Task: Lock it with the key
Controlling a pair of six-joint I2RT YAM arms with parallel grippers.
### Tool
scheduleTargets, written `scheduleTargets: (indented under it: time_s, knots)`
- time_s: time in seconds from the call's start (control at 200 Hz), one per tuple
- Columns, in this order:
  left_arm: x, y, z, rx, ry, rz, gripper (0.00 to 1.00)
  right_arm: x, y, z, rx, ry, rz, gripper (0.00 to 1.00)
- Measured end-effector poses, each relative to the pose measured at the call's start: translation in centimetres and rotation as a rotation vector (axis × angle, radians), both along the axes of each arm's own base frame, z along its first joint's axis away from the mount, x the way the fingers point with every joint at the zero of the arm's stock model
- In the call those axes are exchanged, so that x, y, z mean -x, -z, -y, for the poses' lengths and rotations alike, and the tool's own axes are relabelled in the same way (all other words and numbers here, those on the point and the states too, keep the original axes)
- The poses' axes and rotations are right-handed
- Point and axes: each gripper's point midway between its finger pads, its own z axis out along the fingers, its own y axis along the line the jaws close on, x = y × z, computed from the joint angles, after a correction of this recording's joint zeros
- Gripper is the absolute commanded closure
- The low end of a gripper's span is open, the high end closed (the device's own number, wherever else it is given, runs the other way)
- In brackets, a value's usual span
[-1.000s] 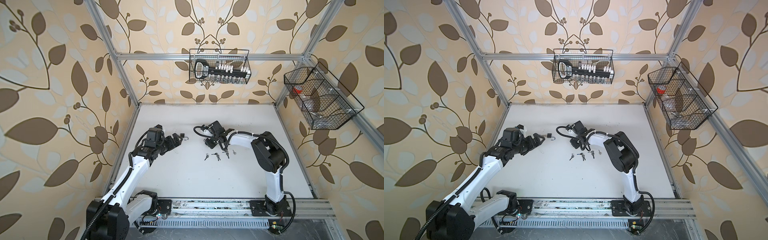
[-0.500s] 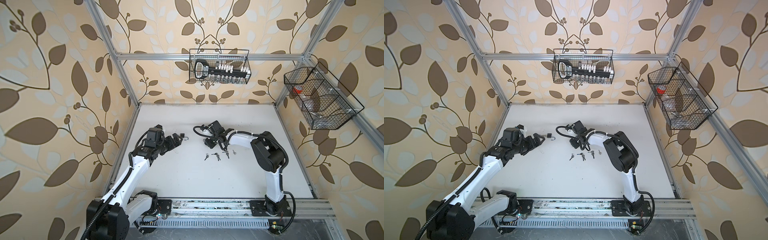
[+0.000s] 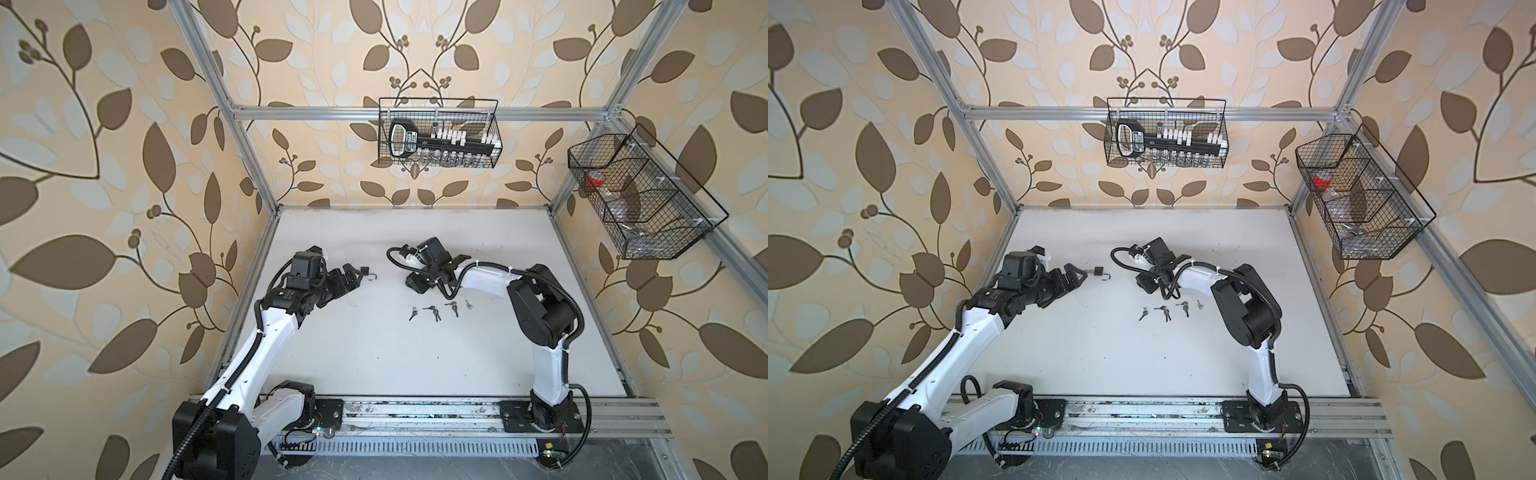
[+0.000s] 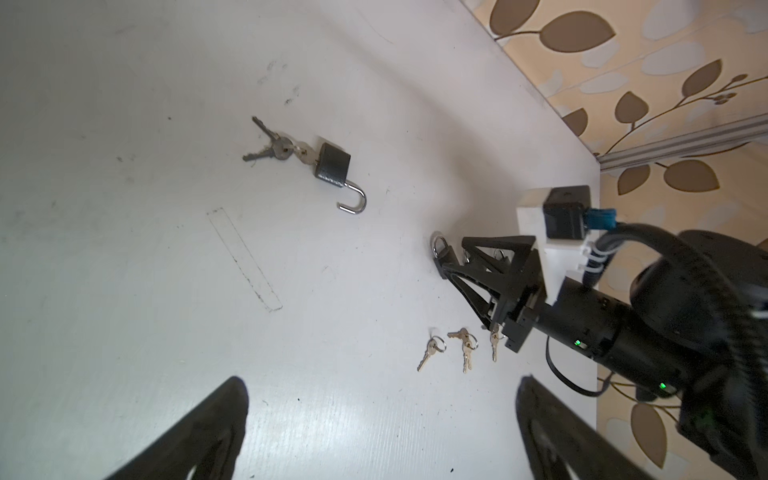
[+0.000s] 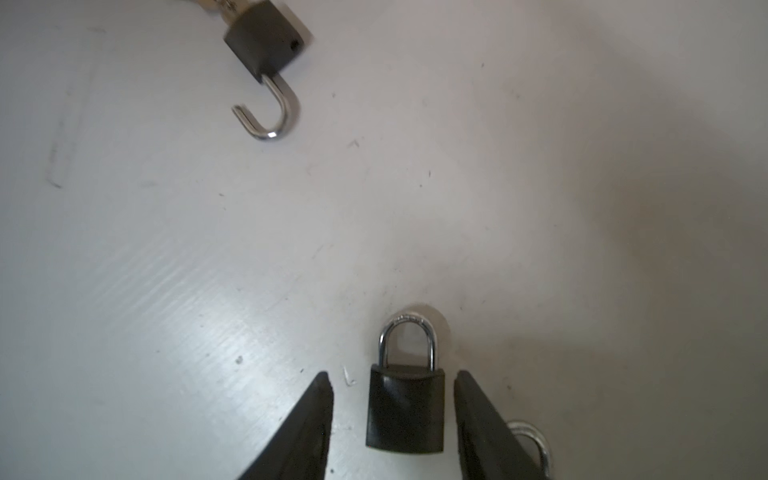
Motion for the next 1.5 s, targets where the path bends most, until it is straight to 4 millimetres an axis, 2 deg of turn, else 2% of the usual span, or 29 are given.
scheduleTargets:
  time_s: [0.065,0.145,0.26,0.375,0.605,0.745,0.915,1.07,1.21,1.34,1.5]
  knots:
    - [-1.0,-0.6,-0.3,-0.011,-0.003,0.009,0.01,-0.5,-2.0,-0.8,-0.049,-0.012,0.046,0.51]
    - [-2.3,-0.6,-0.8,-0.017,-0.015,-0.004,0.01,-0.7,-3.4,-1.8,-0.083,-0.033,0.074,0.52]
    - [-3.7,0.7,-1.6,-0.022,-0.040,-0.054,0.01,-1.2,-4.3,-4.0,-0.102,-0.078,0.099,0.51]
    - [-4.0,1.9,-2.5,-0.026,-0.064,-0.097,0.01,-2.5,-4.6,-6.8,-0.122,-0.120,0.116,0.52]
    - [-4.6,0.9,-3.7,-0.032,-0.089,-0.090,0.01,-4.2,-2.0,-10.6,-0.115,-0.157,0.083,0.52]
    - [-4.3,0.4,-3.9,-0.033,-0.093,-0.081,0.01,-4.5,-0.1,-12.4,-0.100,-0.173,0.059,0.52]
    - [-3.9,-1.4,-4.8,-0.024,-0.117,-0.030,0.01,-4.7,1.0,-14.3,-0.104,-0.187,0.044,0.49]
    - [-3.6,-2.5,-5.3,-0.010,-0.127,0.001,0.01,-5.4,1.7,-15.0,-0.105,-0.186,0.038,0.45]
    - [-3.5,-2.5,-5.2,-0.001,-0.119,-0.002,0.01,-5.9,2.3,-15.6,-0.105,-0.191,0.031,0.41]
    - [-3.5,-2.5,-4.9,0.009,-0.110,-0.004,0.01,-5.5,3.2,-15.8,-0.094,-0.209,0.011,0.40]
    - [-3.4,-2.5,-4.9,0.012,-0.107,-0.004,0.01,-5.0,3.5,-15.8,-0.075,-0.237,0.005,0.52]
